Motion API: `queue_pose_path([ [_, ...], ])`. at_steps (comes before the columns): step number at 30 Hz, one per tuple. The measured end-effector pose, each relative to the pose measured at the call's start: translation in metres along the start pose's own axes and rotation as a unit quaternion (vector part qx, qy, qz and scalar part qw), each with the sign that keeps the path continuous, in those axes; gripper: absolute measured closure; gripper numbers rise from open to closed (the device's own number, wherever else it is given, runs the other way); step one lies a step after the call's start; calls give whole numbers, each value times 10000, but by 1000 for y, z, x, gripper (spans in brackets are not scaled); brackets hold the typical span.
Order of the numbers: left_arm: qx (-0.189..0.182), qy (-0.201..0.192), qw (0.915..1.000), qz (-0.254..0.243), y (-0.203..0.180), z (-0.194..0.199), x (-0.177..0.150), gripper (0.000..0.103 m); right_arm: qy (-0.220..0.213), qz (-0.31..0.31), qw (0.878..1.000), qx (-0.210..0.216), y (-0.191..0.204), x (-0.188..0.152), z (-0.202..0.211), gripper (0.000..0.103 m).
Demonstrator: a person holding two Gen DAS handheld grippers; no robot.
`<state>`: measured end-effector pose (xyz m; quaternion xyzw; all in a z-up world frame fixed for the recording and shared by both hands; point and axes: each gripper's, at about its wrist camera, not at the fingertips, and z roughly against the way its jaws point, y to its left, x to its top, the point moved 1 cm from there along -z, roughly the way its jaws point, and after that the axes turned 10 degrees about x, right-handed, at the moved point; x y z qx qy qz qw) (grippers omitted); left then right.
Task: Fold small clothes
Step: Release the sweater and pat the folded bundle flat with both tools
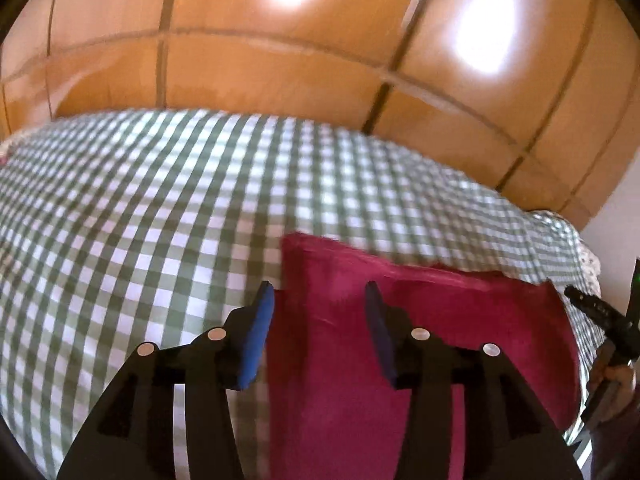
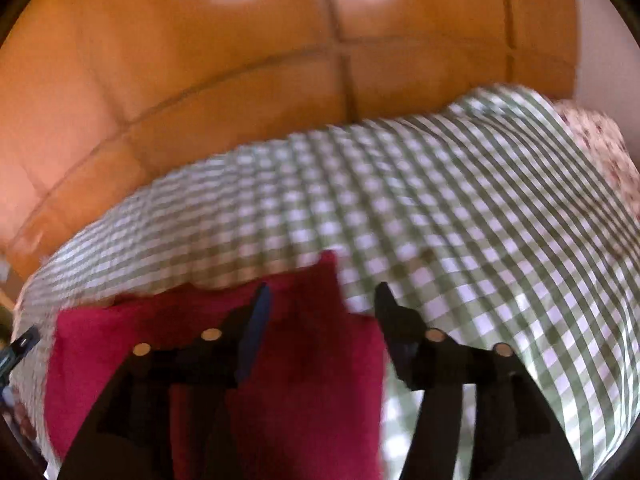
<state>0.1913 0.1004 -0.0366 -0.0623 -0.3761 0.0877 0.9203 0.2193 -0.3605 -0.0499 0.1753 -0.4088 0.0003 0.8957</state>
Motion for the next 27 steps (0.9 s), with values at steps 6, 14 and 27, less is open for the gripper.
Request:
queue_pose_path([
  [6,-234,155,9992,-279,-25,5,-37,45,400,687,9932,853,76,-49,2,28],
  [14,77,539,9982,-239,-16,-32,-57,45,1023,761,9912,365,91,-75,-67,23],
  [27,-21,53,9980,-623,-24,43,-94,36,203,142,9996,159,21,-93,48,25],
])
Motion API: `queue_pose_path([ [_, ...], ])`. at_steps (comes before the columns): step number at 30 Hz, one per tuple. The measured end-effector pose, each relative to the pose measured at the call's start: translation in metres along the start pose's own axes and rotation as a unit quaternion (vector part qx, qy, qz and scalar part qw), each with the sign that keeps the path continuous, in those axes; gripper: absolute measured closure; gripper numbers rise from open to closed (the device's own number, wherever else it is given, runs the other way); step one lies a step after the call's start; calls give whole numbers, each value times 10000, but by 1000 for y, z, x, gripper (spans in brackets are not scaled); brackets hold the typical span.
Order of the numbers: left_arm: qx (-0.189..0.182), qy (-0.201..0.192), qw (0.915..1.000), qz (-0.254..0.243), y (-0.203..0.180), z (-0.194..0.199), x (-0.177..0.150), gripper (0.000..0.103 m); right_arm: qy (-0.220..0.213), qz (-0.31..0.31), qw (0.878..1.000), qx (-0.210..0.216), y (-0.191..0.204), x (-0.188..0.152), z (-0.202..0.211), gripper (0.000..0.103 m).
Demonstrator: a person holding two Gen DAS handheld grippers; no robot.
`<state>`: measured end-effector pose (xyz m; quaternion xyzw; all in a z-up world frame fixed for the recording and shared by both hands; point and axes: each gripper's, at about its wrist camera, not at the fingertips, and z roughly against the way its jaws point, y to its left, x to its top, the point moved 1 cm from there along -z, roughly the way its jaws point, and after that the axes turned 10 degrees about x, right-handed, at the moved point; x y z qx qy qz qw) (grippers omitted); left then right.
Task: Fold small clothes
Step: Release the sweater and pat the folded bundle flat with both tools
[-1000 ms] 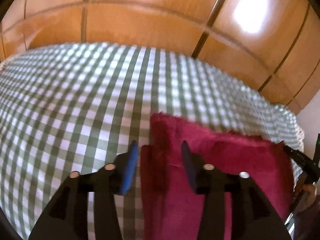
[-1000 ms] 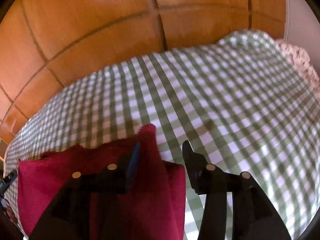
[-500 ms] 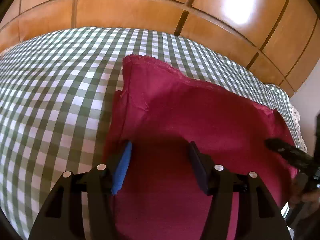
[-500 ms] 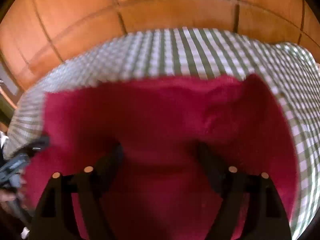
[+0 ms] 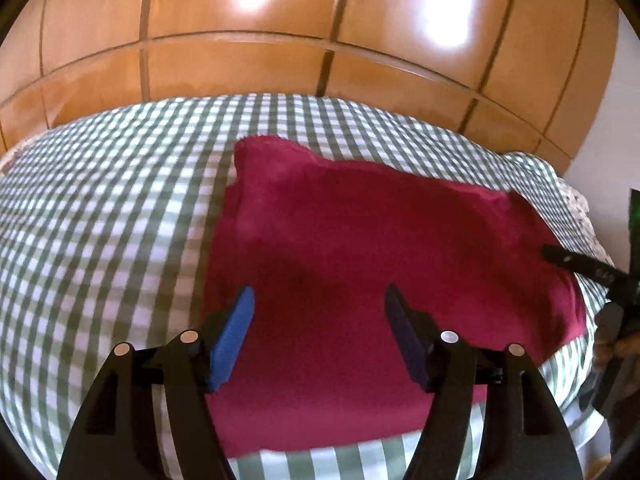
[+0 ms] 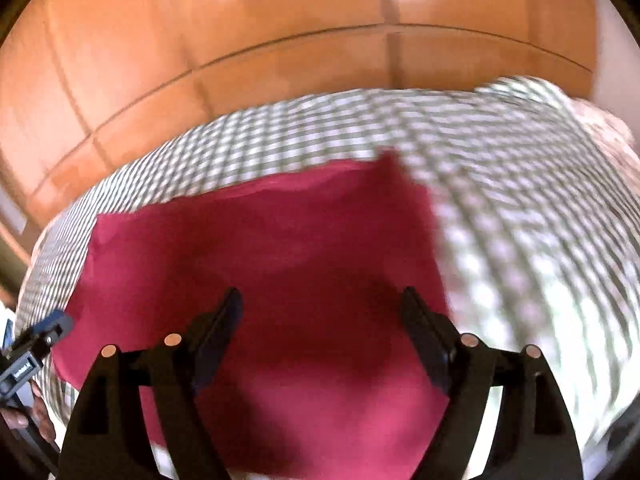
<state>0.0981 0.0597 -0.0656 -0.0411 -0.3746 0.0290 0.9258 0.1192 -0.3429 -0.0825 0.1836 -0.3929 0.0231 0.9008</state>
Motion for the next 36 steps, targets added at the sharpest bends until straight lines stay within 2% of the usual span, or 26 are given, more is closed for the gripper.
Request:
queue_pose_path([
  [4,6,11,10000,-86,2,4,-14,36,-17,-522,9986,-29,-44,-29,39,35],
  [7,-31,-7,9999,-145,2,7,-16,36,232,-736,9966,299,-55,-48,45,45],
  [8,-39,-4,9998,-171,2,8,-17,34,328,-761,9959,361,-55,-52,44,59],
  [9,-41,3,9998,-193,1,7,-17,33,502,-745,9953,366,-54,-55,38,84],
  [11,87,67,9996,-271,0,4,-18,33,553,-628,9965,76,-53,-57,35,92],
  [12,131,109,9994,-314,0,3,-20,33,508,-621,9968,54,-55,-56,38,93],
  [13,197,150,9989,-403,0,0,-22,33,531,-583,9969,-80,-58,-56,36,93],
  [17,345,112,9974,-621,-3,-3,-35,34,585,-497,9969,-190,-63,-64,22,91],
  [19,335,88,9977,-587,-1,2,-36,34,478,-644,9963,-297,-64,-63,29,73],
  [20,300,75,9982,-523,1,6,-36,34,441,-683,9959,-386,-64,-63,33,57],
  [21,254,38,9986,-462,2,11,-36,34,369,-693,9956,-515,-62,-62,39,51],
  [23,273,-36,9986,-458,3,18,-35,34,201,-592,9965,-552,-52,-59,51,51],
  [25,357,-64,9986,-397,4,22,-34,34,35,-436,9986,-303,-29,-54,60,50],
  [27,362,-6,9990,-267,7,22,-32,34,35,-111,9999,12,4,-52,59,44],
  [30,515,-16,9985,-176,7,25,-27,34,244,317,9983,426,53,-56,41,40],
  [32,687,-68,9975,-169,8,28,-23,25,416,499,9955,690,78,-61,25,40],
  [36,809,-150,9966,-105,12,31,-15,25,792,903,9890,867,117,-82,-11,36],
])
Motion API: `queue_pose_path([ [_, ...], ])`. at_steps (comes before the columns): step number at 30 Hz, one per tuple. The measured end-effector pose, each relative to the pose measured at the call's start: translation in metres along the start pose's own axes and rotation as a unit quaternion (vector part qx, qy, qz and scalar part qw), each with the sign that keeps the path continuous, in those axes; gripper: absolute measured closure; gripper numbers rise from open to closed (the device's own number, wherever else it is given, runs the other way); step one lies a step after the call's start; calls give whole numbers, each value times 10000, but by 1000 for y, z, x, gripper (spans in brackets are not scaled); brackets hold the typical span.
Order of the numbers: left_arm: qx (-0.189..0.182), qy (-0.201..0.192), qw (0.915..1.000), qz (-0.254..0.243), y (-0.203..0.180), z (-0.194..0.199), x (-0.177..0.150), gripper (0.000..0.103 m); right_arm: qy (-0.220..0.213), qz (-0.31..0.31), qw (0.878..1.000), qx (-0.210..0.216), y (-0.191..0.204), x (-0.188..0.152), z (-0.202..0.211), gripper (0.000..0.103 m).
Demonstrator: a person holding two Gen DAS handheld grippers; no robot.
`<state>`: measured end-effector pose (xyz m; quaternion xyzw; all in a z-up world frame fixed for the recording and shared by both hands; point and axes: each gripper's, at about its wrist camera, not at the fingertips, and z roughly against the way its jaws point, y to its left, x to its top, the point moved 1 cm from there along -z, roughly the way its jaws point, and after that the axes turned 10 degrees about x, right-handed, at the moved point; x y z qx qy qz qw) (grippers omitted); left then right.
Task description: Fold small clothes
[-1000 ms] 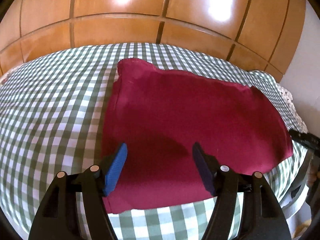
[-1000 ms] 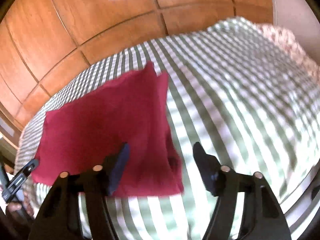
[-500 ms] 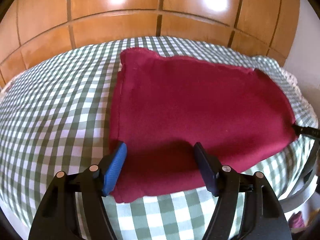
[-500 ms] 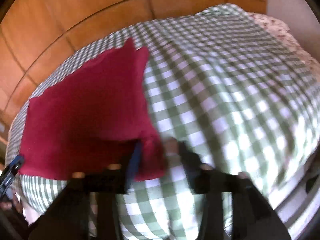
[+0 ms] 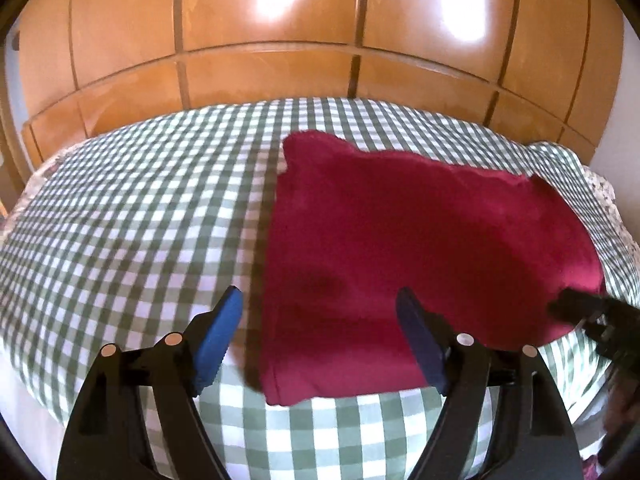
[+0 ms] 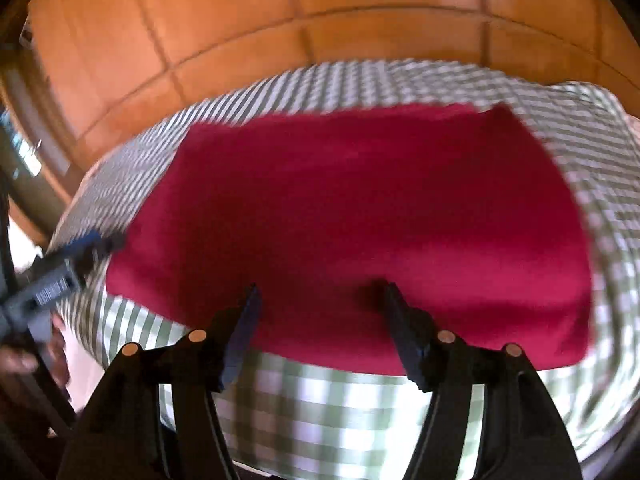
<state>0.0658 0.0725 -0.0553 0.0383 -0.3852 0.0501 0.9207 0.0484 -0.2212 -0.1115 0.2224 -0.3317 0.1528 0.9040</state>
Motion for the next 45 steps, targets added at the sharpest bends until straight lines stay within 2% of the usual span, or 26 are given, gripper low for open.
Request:
queue_pose_path([
  [3,47,-49,10000,36,4,0,5,25,122,167,9996,-193,2,-9,-16,35],
  [8,99,-90,9999,2,9,-6,12,25,45,120,9999,-50,-2,-12,-13,35],
  [18,106,-23,9999,79,19,-23,30,25,30,131,9999,-73,-3,-12,-13,33],
  [23,115,26,9998,169,25,-36,44,25,35,126,9999,-54,-4,-11,-15,32],
  [30,233,-112,9996,139,23,-52,69,25,44,121,9999,-53,-2,-10,-17,30],
  [33,297,52,9994,149,20,-74,78,25,59,129,9999,-34,-3,-10,-17,30],
  [36,482,576,9971,158,17,-115,76,27,128,150,9998,33,-4,-8,-16,30],
  [37,494,832,9952,176,18,-133,71,27,163,142,9997,82,-4,-7,-16,30],
  [38,389,903,9946,323,21,-141,67,26,211,129,9996,144,-5,-5,-14,30],
  [40,273,885,9943,524,28,-143,65,24,265,-39,9988,404,-12,3,-4,32],
  [42,278,852,9948,480,29,-142,65,24,39,-259,9984,499,-25,13,14,33],
  [45,275,824,9949,513,34,-137,66,24,-459,-684,9965,174,-61,29,42,32],
])
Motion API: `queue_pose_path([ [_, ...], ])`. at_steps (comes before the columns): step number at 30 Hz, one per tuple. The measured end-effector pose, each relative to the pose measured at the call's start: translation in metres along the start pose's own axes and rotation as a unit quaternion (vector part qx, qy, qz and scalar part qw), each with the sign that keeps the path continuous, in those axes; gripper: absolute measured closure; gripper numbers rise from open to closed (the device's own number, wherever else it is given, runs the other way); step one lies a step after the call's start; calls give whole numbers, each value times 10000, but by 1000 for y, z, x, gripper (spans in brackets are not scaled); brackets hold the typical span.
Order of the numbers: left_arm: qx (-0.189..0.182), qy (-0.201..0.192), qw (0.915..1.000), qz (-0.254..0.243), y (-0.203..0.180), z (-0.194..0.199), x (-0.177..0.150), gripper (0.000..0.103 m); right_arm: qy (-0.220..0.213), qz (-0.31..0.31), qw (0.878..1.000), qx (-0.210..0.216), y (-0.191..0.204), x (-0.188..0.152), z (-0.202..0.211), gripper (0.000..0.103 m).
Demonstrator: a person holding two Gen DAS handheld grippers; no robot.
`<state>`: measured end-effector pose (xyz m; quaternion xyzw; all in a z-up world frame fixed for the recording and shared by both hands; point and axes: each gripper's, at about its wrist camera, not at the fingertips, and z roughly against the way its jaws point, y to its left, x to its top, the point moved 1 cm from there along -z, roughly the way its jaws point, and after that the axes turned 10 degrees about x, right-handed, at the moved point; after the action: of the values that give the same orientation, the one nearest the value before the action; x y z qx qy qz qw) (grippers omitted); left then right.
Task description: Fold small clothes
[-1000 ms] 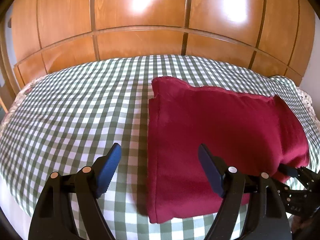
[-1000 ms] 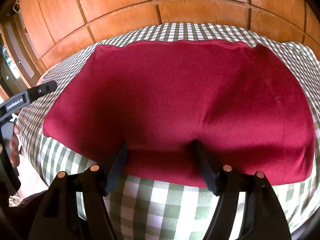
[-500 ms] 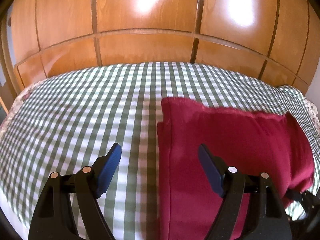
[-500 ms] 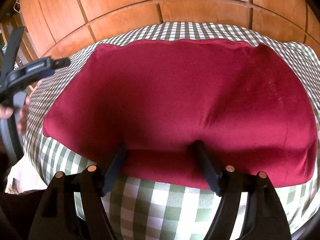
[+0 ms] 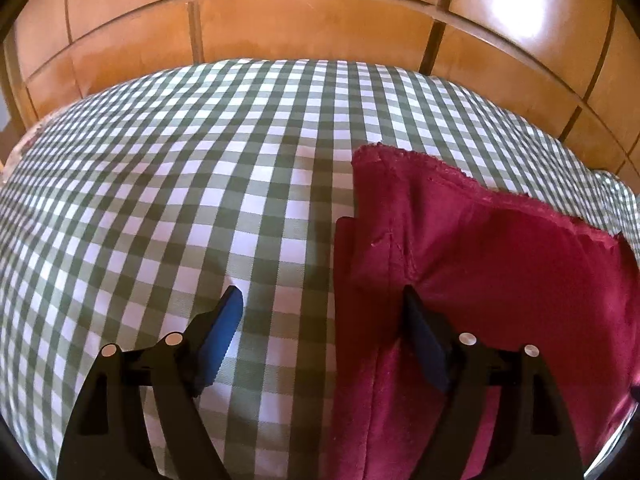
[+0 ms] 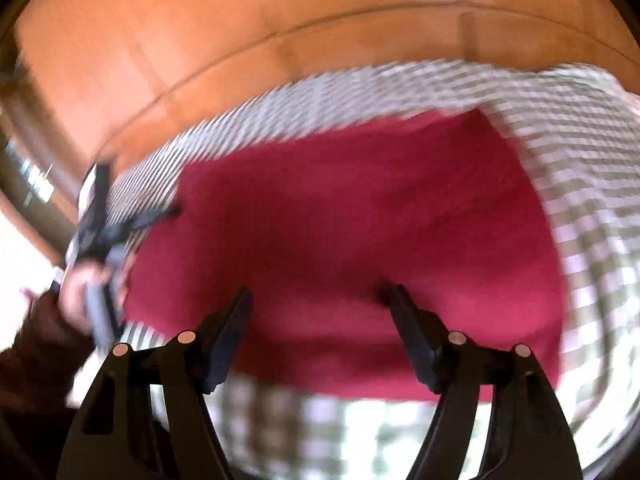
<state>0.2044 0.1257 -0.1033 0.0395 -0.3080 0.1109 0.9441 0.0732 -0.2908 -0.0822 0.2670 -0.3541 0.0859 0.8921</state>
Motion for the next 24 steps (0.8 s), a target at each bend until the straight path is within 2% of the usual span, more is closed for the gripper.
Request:
queue_pose_path([
  [4,168,-236,9995,154,9,24,-3,24,-508,-820,9941,-494,-60,19,26,32],
  [7,247,-553,9977,292,17,48,-9,24,-547,-1204,9887,-700,-93,24,27,31],
  [11,-11,-759,9958,504,26,77,-21,24,-304,-1612,9852,-504,-118,13,14,31],
  [13,-133,-838,9954,456,24,89,-29,24,-328,-1724,9839,-341,-120,6,13,31],
  [14,-224,-858,9952,424,22,93,-32,24,-344,-1719,9840,-315,-119,5,13,35],
  [15,-380,-855,9949,382,19,99,-37,24,-314,-1722,9843,-229,-116,4,13,44],
  [16,-482,-837,9947,345,15,99,-39,24,-267,-1717,9847,-141,-113,4,13,47],
  [20,-918,-611,9938,108,-4,101,-54,24,-42,-1557,9878,-93,-103,3,8,50],
  [22,-1118,-436,9928,-12,-13,96,-61,27,88,-1440,9894,-152,-99,4,5,57],
  [23,-1201,-294,9923,-73,-17,92,-63,30,146,-1409,9898,-128,-96,6,5,66],
  [24,-1235,-201,9921,-113,-19,88,-65,30,176,-1390,9901,-95,-92,7,5,72],
])
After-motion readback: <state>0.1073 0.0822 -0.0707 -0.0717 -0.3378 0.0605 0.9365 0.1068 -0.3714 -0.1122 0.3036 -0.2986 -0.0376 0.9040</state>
